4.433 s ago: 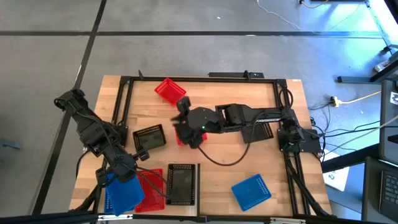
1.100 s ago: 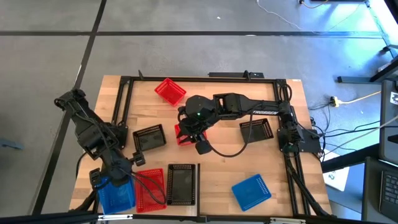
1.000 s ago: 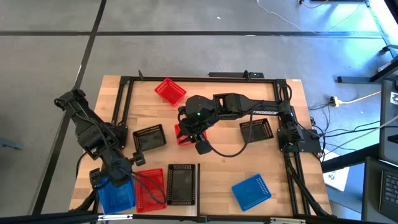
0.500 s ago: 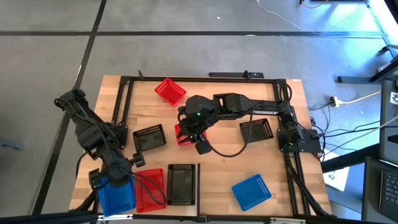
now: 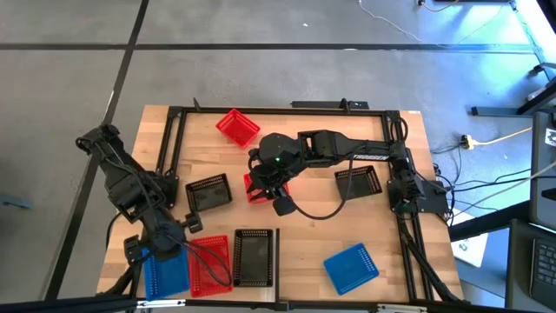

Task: Stack baskets on shelf by color
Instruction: Stack the bottom red bin on top of the other red bin on the shelf

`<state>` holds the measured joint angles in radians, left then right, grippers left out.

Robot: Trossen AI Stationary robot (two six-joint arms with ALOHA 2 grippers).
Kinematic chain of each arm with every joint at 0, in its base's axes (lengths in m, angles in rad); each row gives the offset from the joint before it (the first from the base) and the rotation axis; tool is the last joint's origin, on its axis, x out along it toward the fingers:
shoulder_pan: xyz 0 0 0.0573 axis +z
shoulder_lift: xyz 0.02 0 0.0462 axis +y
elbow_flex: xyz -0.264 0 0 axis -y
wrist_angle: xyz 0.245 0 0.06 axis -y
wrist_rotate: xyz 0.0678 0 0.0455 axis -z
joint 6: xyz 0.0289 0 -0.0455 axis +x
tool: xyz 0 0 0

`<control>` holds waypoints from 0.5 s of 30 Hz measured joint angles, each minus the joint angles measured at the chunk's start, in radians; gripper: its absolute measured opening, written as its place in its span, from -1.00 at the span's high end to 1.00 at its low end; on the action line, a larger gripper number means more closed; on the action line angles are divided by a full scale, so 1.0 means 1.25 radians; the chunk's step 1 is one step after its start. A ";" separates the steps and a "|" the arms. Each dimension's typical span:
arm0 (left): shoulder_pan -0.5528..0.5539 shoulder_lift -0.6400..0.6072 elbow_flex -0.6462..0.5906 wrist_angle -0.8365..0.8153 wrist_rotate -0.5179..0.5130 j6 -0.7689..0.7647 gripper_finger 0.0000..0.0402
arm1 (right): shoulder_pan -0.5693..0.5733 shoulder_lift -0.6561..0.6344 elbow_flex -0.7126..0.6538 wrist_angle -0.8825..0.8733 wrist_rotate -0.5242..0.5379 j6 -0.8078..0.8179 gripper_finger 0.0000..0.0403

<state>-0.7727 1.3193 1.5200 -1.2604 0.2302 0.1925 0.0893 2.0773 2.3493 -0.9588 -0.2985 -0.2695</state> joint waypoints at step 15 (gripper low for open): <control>0.000 0.000 0.000 -0.002 -0.030 0.000 0.53 | 0.000 0.000 0.000 0.000 0.000 0.000 0.51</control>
<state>-0.7727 1.3193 1.5200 -1.2633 0.1922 0.1928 0.0895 2.0773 2.3493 -0.9588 -0.2985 -0.2695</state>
